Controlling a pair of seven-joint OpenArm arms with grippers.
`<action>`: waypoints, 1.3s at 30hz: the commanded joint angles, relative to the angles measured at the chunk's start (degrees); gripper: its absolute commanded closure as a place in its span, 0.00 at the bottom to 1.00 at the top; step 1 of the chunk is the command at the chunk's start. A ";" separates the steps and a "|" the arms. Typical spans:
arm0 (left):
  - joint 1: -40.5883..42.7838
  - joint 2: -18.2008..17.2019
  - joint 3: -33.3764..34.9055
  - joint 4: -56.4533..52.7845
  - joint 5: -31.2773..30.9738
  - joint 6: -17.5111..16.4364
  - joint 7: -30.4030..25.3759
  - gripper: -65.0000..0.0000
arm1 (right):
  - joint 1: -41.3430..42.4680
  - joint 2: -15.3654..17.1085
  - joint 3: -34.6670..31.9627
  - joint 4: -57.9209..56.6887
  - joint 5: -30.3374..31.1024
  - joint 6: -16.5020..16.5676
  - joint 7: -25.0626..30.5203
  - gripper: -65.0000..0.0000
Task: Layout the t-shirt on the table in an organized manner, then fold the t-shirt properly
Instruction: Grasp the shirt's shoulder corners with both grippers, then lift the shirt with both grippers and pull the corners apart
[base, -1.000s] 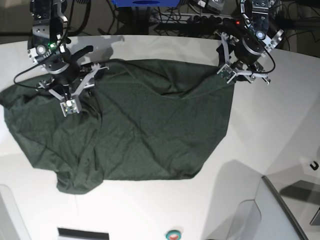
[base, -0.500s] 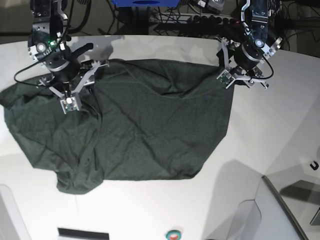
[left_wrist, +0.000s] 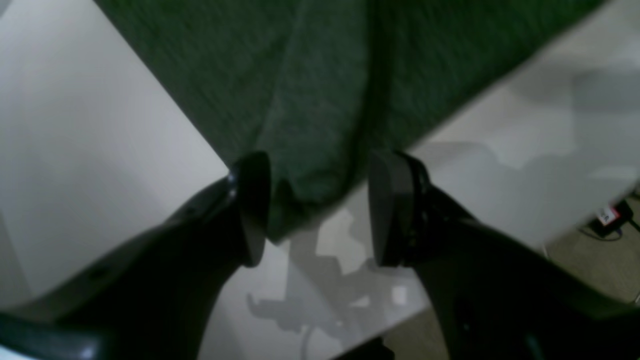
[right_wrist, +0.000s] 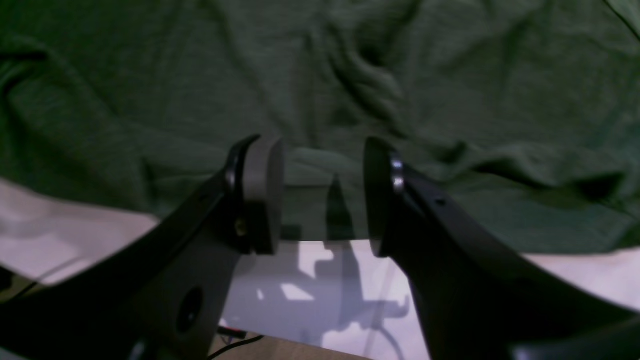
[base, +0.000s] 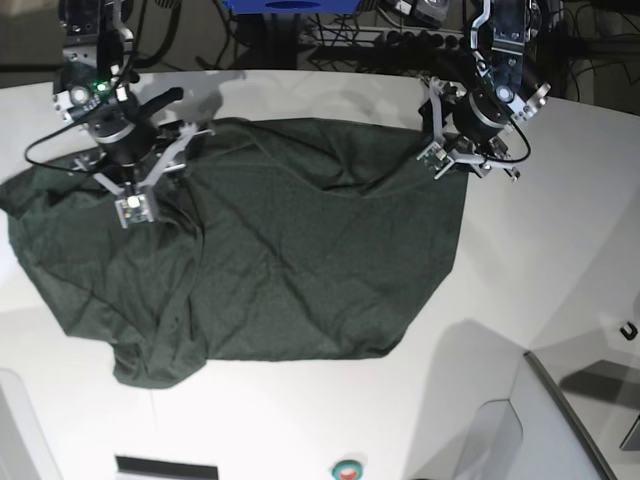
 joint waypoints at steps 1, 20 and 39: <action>0.15 -0.32 -0.23 0.63 -0.10 0.58 -0.77 0.55 | 0.28 0.04 0.45 0.84 0.44 0.56 1.15 0.63; -4.16 0.65 -0.58 -2.01 -0.10 0.58 -0.77 0.88 | 0.63 0.04 1.15 -2.41 0.53 0.64 1.33 0.63; -13.39 0.65 -0.76 -8.95 -0.10 0.67 -0.68 1.00 | 1.42 0.04 1.15 -3.20 0.53 0.64 1.33 0.63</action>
